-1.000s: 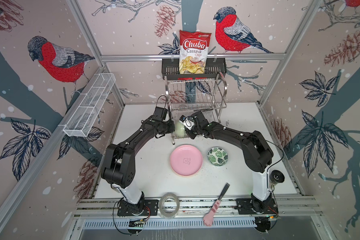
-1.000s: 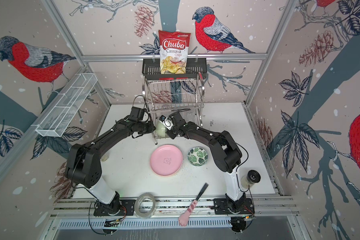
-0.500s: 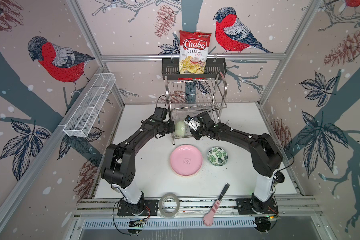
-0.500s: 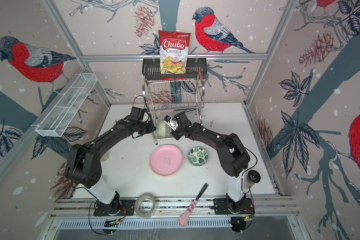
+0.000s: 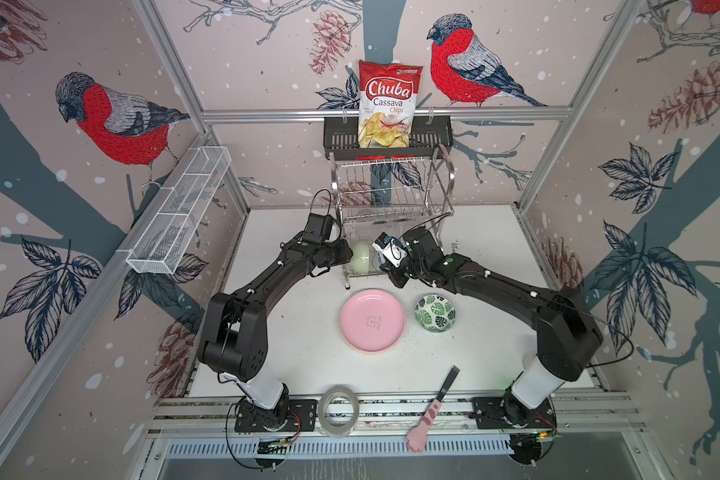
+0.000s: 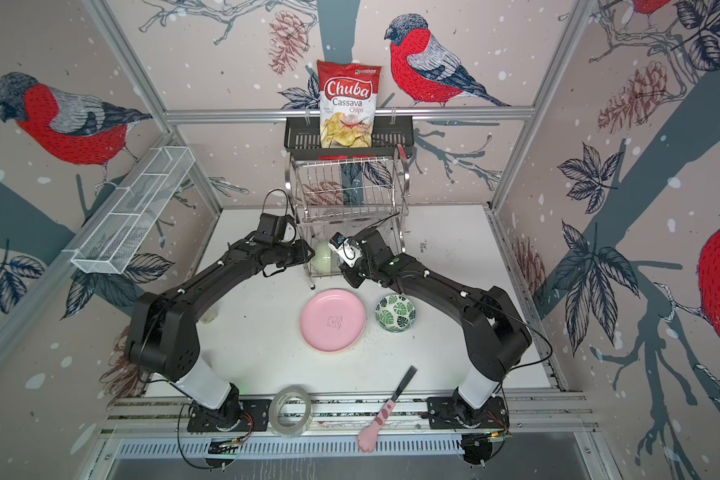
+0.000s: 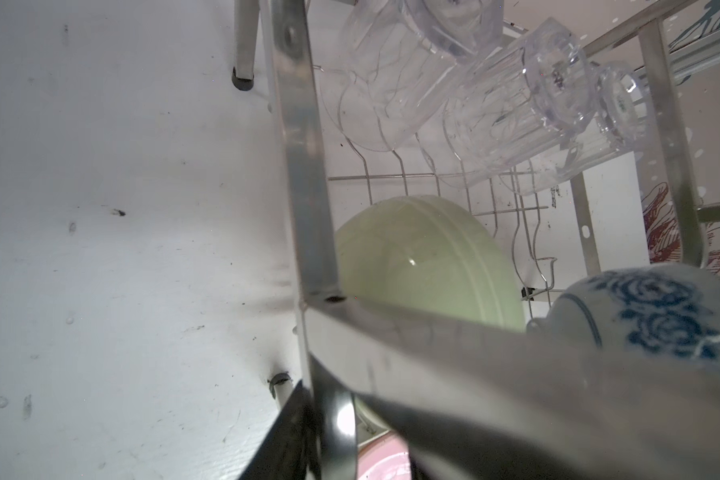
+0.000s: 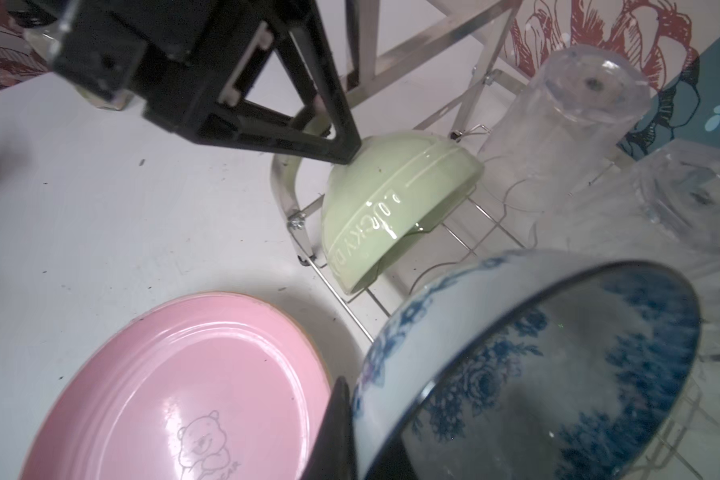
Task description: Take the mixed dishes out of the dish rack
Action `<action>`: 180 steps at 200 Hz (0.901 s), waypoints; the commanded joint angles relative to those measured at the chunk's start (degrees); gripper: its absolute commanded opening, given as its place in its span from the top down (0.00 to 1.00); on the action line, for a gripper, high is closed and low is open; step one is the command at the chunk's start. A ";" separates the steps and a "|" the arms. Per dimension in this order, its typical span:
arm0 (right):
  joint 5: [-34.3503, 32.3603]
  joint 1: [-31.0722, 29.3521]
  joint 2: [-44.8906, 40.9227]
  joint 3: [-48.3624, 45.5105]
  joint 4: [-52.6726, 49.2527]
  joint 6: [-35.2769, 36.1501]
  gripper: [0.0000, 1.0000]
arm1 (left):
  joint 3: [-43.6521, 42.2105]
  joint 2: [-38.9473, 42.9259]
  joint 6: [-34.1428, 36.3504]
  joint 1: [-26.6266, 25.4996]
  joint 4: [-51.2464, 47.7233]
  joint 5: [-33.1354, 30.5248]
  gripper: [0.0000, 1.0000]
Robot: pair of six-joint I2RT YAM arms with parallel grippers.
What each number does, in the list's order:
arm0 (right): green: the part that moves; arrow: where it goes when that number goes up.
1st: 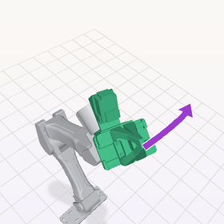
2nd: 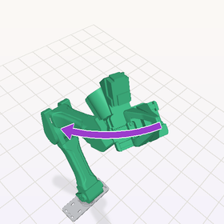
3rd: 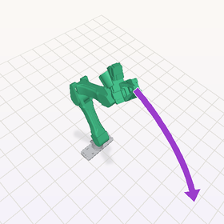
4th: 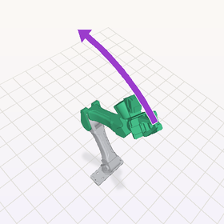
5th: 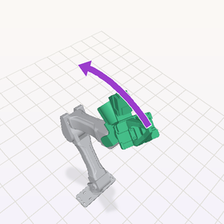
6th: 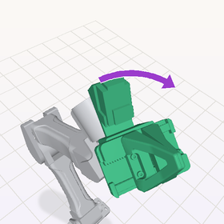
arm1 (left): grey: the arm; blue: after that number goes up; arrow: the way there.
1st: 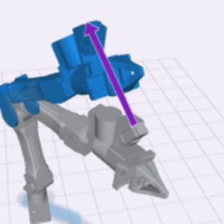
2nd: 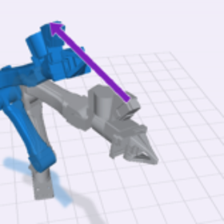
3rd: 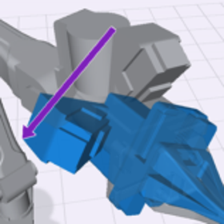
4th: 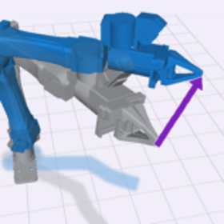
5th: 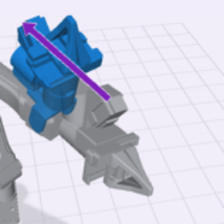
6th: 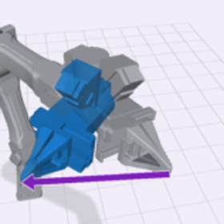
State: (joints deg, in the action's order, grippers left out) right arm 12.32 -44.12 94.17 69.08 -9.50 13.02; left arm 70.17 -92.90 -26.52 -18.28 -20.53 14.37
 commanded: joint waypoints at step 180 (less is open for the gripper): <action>-21.57 -30.50 -5.00 2.63 -16.44 -4.14 1.00 | -8.75 27.22 0.80 -6.24 -17.99 5.47 0.17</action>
State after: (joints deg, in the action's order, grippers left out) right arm -5.06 -73.21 87.42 69.08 -23.42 7.66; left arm 62.04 -66.96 -26.63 -21.82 -32.91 18.81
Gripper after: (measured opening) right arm 0.088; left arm 0.819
